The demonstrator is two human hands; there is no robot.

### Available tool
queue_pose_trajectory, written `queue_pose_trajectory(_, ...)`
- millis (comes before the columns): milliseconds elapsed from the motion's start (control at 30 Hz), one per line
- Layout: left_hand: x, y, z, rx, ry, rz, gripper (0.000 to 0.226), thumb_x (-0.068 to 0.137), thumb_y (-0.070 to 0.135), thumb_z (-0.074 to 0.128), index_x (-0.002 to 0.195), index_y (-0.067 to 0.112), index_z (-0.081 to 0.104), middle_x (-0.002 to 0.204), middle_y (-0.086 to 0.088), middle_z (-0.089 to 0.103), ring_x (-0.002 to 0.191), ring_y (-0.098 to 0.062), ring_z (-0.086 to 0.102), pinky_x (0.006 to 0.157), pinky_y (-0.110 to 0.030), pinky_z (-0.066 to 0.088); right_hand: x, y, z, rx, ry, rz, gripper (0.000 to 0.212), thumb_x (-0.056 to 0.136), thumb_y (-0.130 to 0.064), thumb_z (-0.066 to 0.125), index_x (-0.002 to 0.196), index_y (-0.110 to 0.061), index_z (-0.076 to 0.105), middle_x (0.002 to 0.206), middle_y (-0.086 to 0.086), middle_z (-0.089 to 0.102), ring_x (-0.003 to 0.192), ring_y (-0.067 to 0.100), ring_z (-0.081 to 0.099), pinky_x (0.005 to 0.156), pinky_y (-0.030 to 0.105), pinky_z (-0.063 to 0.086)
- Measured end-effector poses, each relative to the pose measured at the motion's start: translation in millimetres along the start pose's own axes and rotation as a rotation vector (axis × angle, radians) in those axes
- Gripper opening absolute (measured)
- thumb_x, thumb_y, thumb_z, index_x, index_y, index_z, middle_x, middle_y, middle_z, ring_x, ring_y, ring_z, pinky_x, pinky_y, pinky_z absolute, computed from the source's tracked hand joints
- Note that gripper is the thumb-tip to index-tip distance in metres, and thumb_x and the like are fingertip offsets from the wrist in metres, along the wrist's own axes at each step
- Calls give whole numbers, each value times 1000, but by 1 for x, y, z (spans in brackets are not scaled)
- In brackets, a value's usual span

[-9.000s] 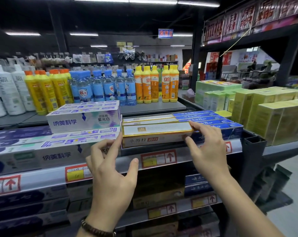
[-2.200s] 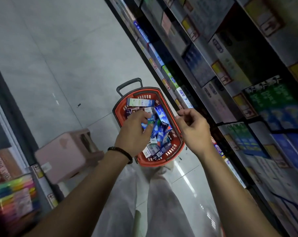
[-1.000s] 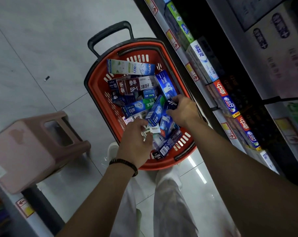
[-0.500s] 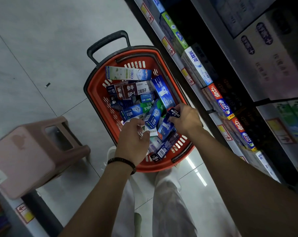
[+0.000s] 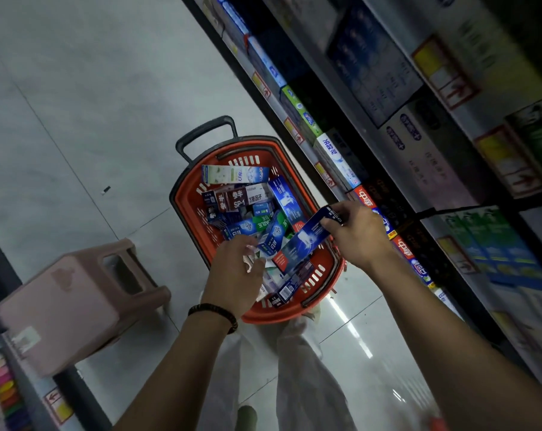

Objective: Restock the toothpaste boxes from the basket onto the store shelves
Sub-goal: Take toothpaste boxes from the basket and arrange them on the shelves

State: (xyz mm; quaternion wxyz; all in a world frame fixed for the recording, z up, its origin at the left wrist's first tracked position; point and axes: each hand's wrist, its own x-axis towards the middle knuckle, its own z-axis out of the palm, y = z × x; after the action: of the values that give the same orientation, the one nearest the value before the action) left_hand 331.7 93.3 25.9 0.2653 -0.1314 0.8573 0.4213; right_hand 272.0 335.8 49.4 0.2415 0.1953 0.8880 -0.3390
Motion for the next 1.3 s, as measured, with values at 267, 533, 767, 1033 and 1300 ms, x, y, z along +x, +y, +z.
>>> queue_pose_trajectory(267, -19, 59, -63, 20, -135, 104, 39, 99, 43, 68, 136, 43, 54, 136, 3, 50, 123, -21, 57, 107, -47, 51, -55, -61, -71, 70, 36, -64, 30, 102, -37, 68, 127, -19, 70, 119, 3, 73, 104, 20, 68, 90, 41, 56)
queue_pose_trajectory(533, -50, 133, -124, -18, -298, 222, 49, 94, 61, 62, 141, 54, 49, 137, 16, 59, 128, -4, 58, 107, -46, 53, -108, -128, -132, 209, 44, -180, 11, 101, -34, 70, 105, -26, 75, 97, -9, 76, 90, 13, 70, 80, 33, 54)
queue_pose_trajectory(767, -102, 187, -170, -203, -398, 268, 42, 103, 41, 63, 144, 36, 55, 132, 7, 71, 124, -15, 67, 103, -49, 57, -160, -179, -184, 337, 56, -291, 13, 102, -32, 70, 89, -34, 71, 87, -11, 74, 77, 2, 66, 71, 27, 51)
queue_pose_trajectory(1033, -161, 244, -212, -402, -385, 269, 37, 96, 28, 71, 130, 16, 64, 123, -7, 76, 114, -29, 73, 102, -56, 56, -201, -235, -238, 501, 55, -413, 16, 100, -27, 73, 86, -24, 77, 89, 3, 78, 67, 12, 61, 71, 41, 53)
queue_pose_trajectory(1300, -209, 296, -232, -597, -283, 258, 46, 91, 25, 78, 131, 11, 62, 119, -12, 77, 109, -38, 74, 99, -58, 57, -237, -278, -282, 523, 118, -550, 13, 102, -30, 71, 109, -24, 80, 86, -13, 76, 72, -4, 64, 70, 18, 48)
